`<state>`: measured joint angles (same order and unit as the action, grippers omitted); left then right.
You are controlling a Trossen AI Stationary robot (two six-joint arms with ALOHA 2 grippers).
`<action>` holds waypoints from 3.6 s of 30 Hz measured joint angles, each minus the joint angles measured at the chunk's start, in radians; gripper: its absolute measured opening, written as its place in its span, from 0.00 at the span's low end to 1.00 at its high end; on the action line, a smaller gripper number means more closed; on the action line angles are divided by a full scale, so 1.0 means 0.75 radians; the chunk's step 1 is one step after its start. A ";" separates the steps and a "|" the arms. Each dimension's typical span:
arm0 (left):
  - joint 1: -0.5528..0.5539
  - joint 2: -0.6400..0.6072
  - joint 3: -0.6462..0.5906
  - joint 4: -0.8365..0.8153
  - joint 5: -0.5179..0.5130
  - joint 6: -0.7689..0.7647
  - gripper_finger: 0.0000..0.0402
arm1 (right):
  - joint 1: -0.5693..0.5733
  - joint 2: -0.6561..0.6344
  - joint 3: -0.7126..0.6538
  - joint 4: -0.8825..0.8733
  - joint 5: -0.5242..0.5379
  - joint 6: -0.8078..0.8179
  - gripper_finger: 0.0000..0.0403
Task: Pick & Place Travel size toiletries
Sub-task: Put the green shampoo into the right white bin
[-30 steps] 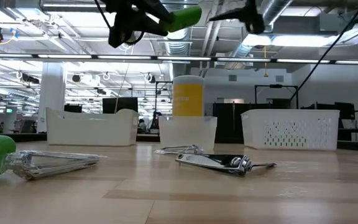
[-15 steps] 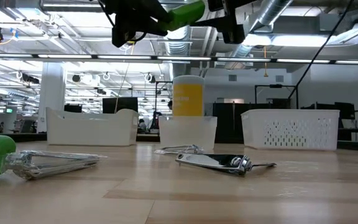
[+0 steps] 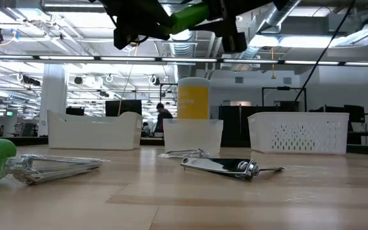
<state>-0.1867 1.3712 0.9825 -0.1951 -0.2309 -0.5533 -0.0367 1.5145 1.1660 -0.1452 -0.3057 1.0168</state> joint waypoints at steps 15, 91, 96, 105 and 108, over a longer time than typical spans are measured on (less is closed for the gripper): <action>0.000 0.000 0.000 -0.007 -0.001 -0.003 0.22 | -0.024 0.000 0.000 -0.005 -0.015 -0.031 0.25; -0.143 -0.413 -0.077 -0.115 -0.003 0.045 0.49 | -0.430 -0.500 0.001 -1.426 0.711 -0.584 0.63; -0.329 -0.321 -0.165 -0.120 0.071 0.030 0.48 | -0.430 -0.583 0.001 -1.423 0.683 -0.541 0.63; -0.586 -0.011 -0.176 -0.053 0.110 -0.045 0.58 | -0.395 -0.605 0.002 -1.422 0.673 -0.520 0.63; -0.645 0.073 -0.176 -0.006 0.111 -0.133 0.64 | -0.375 -0.596 0.002 -1.422 0.671 -0.523 0.63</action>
<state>-0.6702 1.4261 0.8505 -0.1996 -0.1475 -0.6532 -0.3182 1.0671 1.1675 -1.2113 0.1978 0.6243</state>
